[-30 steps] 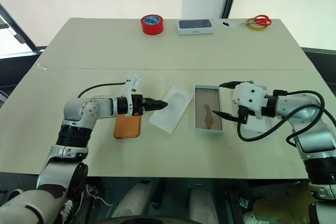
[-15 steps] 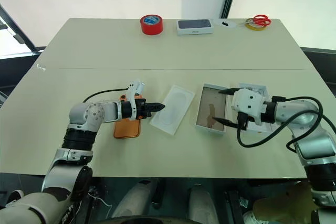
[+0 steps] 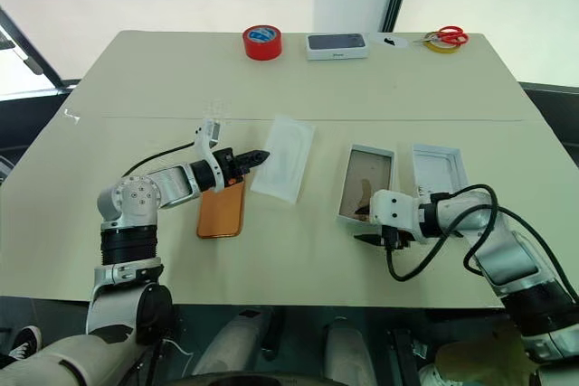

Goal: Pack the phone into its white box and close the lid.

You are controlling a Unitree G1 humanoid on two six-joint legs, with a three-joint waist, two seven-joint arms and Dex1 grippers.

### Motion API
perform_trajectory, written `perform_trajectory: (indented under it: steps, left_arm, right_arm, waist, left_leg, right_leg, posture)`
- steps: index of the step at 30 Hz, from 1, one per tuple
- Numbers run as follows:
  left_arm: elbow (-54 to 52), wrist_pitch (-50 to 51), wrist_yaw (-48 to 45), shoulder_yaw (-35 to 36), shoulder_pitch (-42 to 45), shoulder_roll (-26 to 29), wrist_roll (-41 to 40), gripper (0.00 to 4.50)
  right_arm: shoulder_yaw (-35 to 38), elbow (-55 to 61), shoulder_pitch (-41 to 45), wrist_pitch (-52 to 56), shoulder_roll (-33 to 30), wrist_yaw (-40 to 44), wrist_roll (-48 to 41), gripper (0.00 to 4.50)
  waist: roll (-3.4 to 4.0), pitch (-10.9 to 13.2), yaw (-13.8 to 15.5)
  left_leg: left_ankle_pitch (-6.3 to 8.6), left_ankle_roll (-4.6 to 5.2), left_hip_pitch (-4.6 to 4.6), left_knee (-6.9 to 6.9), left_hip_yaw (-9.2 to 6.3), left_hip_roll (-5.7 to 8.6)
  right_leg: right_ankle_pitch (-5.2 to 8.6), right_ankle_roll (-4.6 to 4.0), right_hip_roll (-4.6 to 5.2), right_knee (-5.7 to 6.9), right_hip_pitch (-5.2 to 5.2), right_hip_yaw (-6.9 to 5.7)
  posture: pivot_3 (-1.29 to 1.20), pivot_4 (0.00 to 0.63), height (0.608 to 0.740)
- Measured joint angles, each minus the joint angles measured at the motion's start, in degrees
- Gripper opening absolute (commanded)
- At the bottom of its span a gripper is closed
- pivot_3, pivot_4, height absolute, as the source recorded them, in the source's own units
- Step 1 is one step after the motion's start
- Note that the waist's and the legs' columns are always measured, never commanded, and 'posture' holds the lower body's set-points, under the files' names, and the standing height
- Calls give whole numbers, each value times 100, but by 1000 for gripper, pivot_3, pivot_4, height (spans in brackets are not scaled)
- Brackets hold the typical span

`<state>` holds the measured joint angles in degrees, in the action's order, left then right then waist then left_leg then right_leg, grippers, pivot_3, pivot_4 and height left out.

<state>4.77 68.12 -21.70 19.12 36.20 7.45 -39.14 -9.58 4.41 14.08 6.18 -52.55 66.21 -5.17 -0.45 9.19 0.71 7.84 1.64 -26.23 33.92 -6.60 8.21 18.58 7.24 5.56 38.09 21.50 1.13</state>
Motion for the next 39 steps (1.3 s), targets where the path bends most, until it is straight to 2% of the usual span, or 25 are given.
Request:
perform_trajectory:
  steps: [2,5,9,17,20,23,24,25,29,33,39]
  left_arm:
    - [-56,3,140,113,-8,-71,-63,0]
    - [-61,89,390,391,-6,-199,-269,0]
    - [-61,284,720,566,18,-434,-553,0]
    - [-88,246,1029,654,76,-659,-881,0]
    - [-118,213,1113,644,63,-696,-914,0]
    - [-138,56,1161,623,56,-792,-919,0]
    - [-139,-4,1167,589,53,-819,-918,0]
    - [-138,-11,1168,559,51,-826,-918,0]
    - [-88,-33,1166,424,6,-938,-939,0]
    - [106,-211,1155,181,-14,-1064,-884,0]
    - [188,-215,1100,-198,-131,-1154,-873,0]
  right_arm:
    - [-21,-83,67,45,-2,78,29,70]
    - [-46,-92,229,232,87,247,-96,20]
    - [-369,-51,577,284,541,353,-144,20]
    - [-826,-703,1339,103,1280,26,416,20]
    - [-824,-826,1391,102,1367,-22,444,920]
    - [-788,-820,1397,115,1388,7,369,2338]
    - [-728,-797,1393,136,1378,20,299,2978]
    - [-654,-768,1386,143,1345,22,237,3373]
    - [81,-484,1146,556,818,157,-324,3373]
    - [831,-573,788,550,187,162,-513,3373]
    - [1162,-864,619,431,17,66,-515,3373]
  waist:
    - [-1,0,4]
    - [-2,1,-6]
    - [-4,2,-12]
    - [-9,4,7]
    - [-9,4,5]
    - [-9,4,1]
    - [-9,4,3]
    - [-9,4,2]
    - [-9,4,27]
    - [-10,5,12]
    - [-8,4,-44]
  left_leg:
    - [0,0,0,1,0,0]
    - [1,1,0,1,-1,0]
    - [0,0,0,1,-1,0]
    - [-2,-3,-1,3,-2,4]
    - [-1,-2,-1,4,-2,5]
    - [0,-2,-1,4,-2,5]
    - [0,-2,-1,4,-2,5]
    - [0,-1,-1,4,-2,5]
    - [3,4,-1,7,-3,10]
    - [5,5,-1,5,-2,9]
    - [3,4,-5,0,4,4]
  right_leg:
    - [0,0,0,-1,-3,-1]
    - [0,1,-1,-1,-2,-2]
    - [-1,1,-1,2,-1,-2]
    - [-1,2,-1,1,-2,-4]
    - [-2,3,-1,1,-2,-5]
    - [-2,4,-1,1,-2,-4]
    - [-2,4,-1,1,-2,-4]
    - [-2,4,-1,1,-3,-4]
    - [-2,4,2,-4,-7,-5]
    - [-2,4,3,-5,-9,-4]
    - [-2,4,1,0,-15,4]
  posture:
    - [0,150,740]
    - [0,150,740]
    - [0,150,740]
    - [0,150,740]
    - [0,150,740]
    - [0,150,740]
    - [0,150,740]
    - [0,150,740]
    - [0,150,740]
    - [0,150,740]
    - [0,150,740]
